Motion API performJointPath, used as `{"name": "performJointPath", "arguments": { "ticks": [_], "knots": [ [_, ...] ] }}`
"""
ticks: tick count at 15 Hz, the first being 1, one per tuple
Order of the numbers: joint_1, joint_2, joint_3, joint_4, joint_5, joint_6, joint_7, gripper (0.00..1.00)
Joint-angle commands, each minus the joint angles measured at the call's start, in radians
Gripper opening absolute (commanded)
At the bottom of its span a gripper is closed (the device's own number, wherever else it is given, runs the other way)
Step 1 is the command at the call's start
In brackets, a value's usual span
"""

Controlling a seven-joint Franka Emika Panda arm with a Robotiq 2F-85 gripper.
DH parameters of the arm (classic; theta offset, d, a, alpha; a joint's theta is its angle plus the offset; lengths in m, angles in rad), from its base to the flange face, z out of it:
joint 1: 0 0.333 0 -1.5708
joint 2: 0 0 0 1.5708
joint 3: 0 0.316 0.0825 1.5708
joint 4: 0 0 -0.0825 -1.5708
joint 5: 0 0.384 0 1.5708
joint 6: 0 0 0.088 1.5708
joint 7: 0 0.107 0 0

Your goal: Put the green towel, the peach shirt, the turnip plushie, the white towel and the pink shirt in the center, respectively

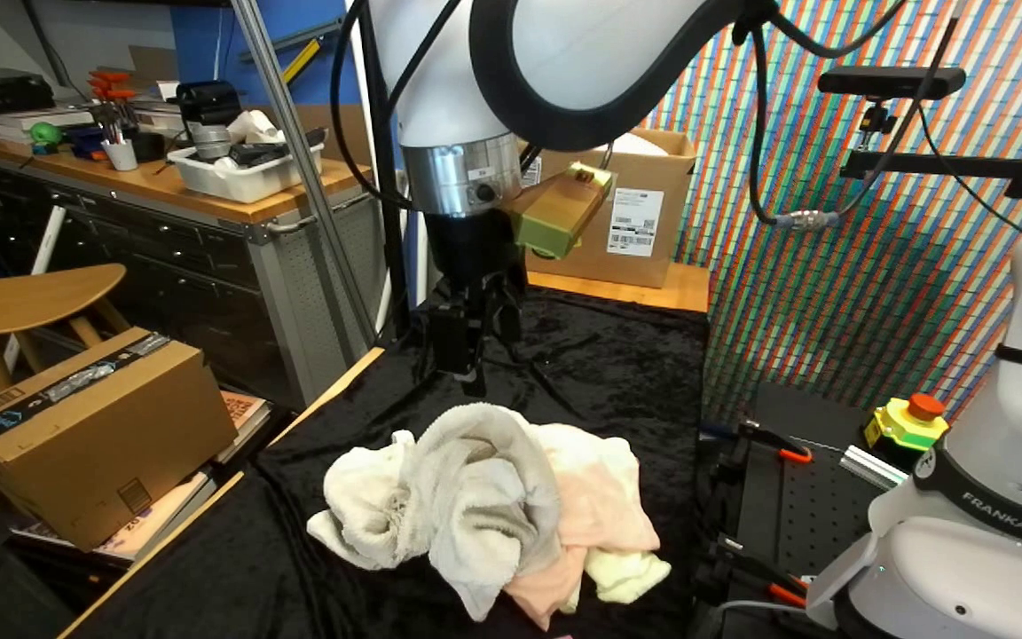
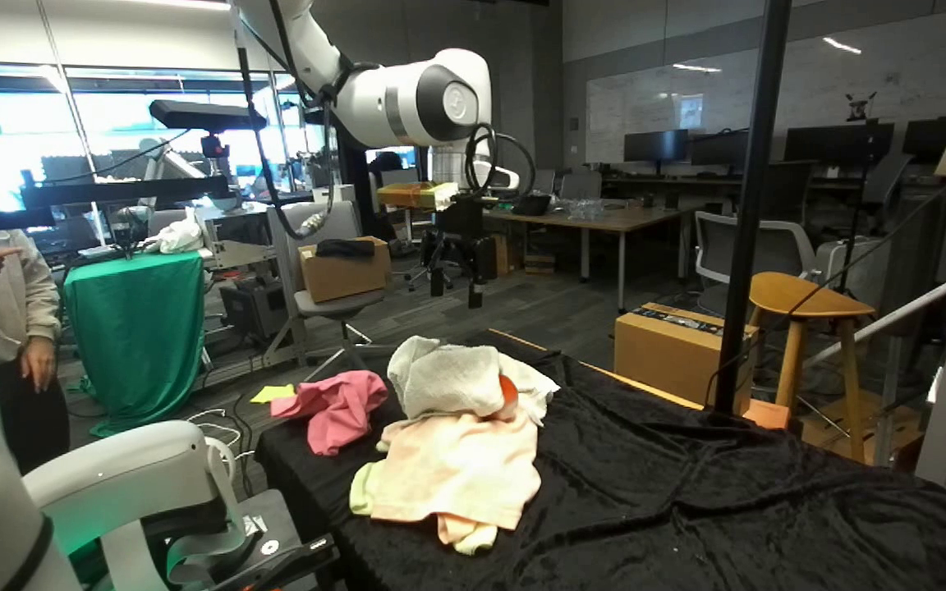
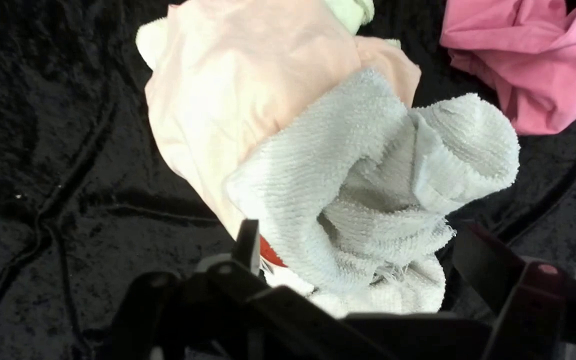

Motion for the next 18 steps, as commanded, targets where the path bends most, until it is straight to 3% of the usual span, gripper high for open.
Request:
{"name": "performJointPath", "arguments": {
  "ticks": [1, 10, 18],
  "knots": [
    [-0.025, -0.085, 0.000, -0.049, 0.050, -0.065, -0.054, 1.00],
    [-0.015, -0.172, 0.025, -0.189, 0.185, -0.106, -0.064, 1.00],
    [0.037, -0.271, 0.093, -0.437, 0.200, -0.040, -0.107, 1.00]
  ]
}}
